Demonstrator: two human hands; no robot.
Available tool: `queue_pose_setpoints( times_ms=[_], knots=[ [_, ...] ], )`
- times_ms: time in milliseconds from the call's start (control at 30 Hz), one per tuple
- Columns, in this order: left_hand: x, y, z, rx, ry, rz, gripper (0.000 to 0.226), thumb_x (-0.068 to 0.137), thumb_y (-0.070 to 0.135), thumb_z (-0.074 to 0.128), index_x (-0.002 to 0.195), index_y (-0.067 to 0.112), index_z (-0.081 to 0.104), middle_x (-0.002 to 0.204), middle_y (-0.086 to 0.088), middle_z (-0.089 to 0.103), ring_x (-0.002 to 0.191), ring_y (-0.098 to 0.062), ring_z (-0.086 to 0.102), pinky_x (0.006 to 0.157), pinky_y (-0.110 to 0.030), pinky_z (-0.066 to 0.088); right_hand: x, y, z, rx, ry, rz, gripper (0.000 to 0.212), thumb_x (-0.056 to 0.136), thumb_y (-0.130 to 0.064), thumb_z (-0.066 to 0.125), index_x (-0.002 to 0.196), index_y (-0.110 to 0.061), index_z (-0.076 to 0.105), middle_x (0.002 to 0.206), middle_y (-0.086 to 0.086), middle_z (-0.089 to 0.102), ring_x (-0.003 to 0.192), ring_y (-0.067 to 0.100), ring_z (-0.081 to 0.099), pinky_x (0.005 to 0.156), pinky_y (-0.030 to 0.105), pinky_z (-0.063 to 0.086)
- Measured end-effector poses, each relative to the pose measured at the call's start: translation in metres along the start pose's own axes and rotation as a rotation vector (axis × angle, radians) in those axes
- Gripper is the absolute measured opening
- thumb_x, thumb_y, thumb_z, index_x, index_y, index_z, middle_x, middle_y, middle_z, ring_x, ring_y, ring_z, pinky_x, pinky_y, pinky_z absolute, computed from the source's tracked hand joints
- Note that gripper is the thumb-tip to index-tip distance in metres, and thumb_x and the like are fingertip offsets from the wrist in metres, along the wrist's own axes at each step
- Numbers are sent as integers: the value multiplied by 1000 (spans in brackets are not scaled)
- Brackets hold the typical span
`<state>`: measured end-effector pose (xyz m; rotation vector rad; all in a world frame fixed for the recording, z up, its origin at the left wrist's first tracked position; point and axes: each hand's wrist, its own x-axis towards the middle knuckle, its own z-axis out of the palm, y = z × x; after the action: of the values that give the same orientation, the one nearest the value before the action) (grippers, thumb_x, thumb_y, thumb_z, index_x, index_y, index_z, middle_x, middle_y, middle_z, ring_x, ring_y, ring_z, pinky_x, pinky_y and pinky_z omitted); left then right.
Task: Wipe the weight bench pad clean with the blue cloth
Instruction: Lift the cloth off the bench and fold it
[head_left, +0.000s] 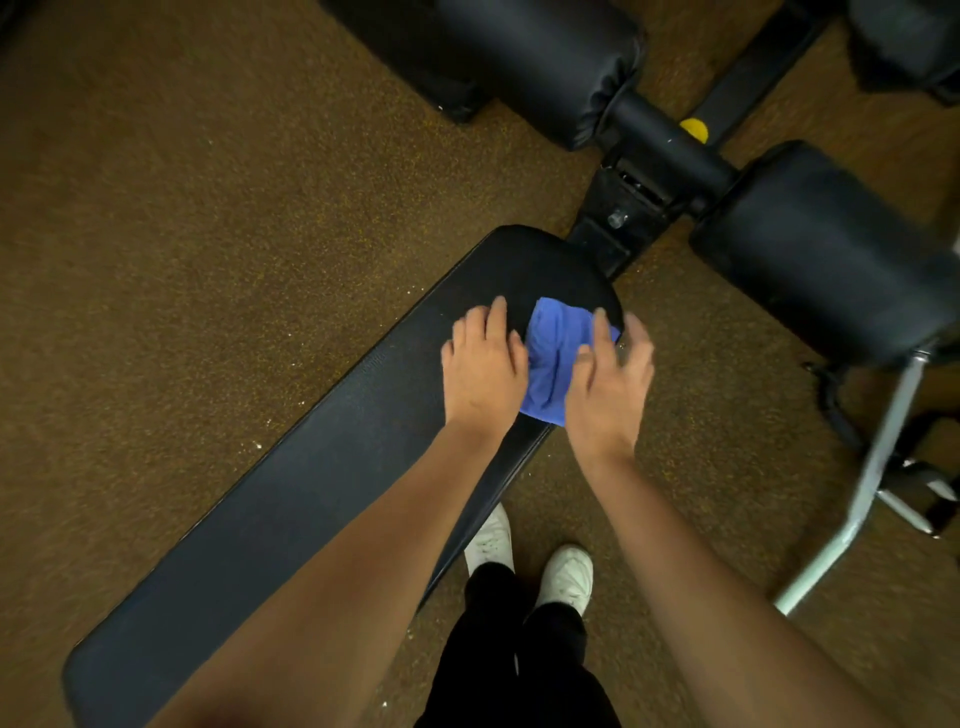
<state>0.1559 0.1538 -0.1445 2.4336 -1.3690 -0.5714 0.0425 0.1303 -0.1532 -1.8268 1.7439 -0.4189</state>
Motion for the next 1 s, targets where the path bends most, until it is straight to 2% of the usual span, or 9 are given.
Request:
queue_pose_setpoints(
  times_ms=[67, 167, 333, 400, 467, 600, 800, 900, 1000],
  knots=[
    [1, 18, 4, -11, -67, 12, 39, 95, 28, 41, 130, 12, 45, 123, -11, 49, 112, -25, 47, 87, -39, 39, 0, 1, -7, 116, -29, 206, 51, 97, -31, 40, 146, -31, 26, 137, 15, 29, 106, 26, 48, 91, 41, 46],
    [1, 33, 12, 26, -164, -45, 41, 93, 37, 45, 130, 20, 42, 123, -9, 43, 113, -25, 42, 85, -40, 42, 2, -2, -9, 135, -220, 363, 57, 99, -28, 42, 147, -38, 13, 129, 16, 33, 84, 16, 47, 79, 26, 41],
    [3, 42, 12, -73, -245, -164, 42, 93, 30, 49, 133, 22, 39, 125, -14, 38, 112, -30, 39, 82, -40, 43, 5, -4, -11, 237, -257, 414, 53, 98, -17, 42, 146, -30, 23, 134, 17, 41, 102, 20, 49, 77, 14, 41],
    [-1, 41, 9, -75, -292, -194, 41, 93, 28, 50, 133, 24, 38, 125, -16, 38, 112, -32, 38, 81, -38, 41, -3, -10, -13, 213, -286, 383, 57, 96, -12, 43, 146, -27, 21, 137, 21, 43, 117, 32, 48, 93, 30, 40],
    [-8, 38, 5, -48, -354, -219, 41, 94, 27, 50, 132, 26, 37, 125, -18, 38, 112, -35, 38, 81, -39, 40, -17, -12, -13, 228, -306, 399, 59, 95, -8, 43, 147, -26, 20, 134, 22, 47, 118, 37, 49, 93, 39, 39],
    [-23, 33, -7, -6, -528, -296, 38, 95, 24, 49, 130, 24, 34, 125, -21, 36, 110, -41, 45, 83, -42, 42, -41, -15, -20, 237, -396, 444, 60, 95, -5, 42, 147, -25, 19, 128, 21, 53, 111, 35, 54, 82, 31, 38],
    [-24, 33, -35, 5, -837, -325, 44, 93, 5, 44, 134, 8, 30, 128, -30, 43, 113, -41, 50, 88, -45, 44, -56, -12, -42, 251, -532, 595, 60, 96, -7, 41, 148, -29, 21, 139, 11, 47, 122, 26, 50, 93, 26, 38],
    [-14, 47, -52, -98, -896, -397, 41, 92, 3, 45, 132, 11, 41, 97, -20, 51, 78, -27, 50, 64, -34, 44, -54, -13, -61, 263, -483, 541, 59, 96, -8, 43, 147, -29, 23, 140, 11, 47, 123, 26, 49, 94, 26, 38],
    [-3, 69, -67, -153, -921, -423, 41, 88, 0, 46, 126, 14, 47, 76, -10, 40, 65, -18, 40, 59, -29, 35, -46, -10, -86, 295, -366, 491, 58, 96, -9, 45, 145, -33, 27, 137, 8, 49, 116, 22, 53, 84, 20, 39]
  ],
)
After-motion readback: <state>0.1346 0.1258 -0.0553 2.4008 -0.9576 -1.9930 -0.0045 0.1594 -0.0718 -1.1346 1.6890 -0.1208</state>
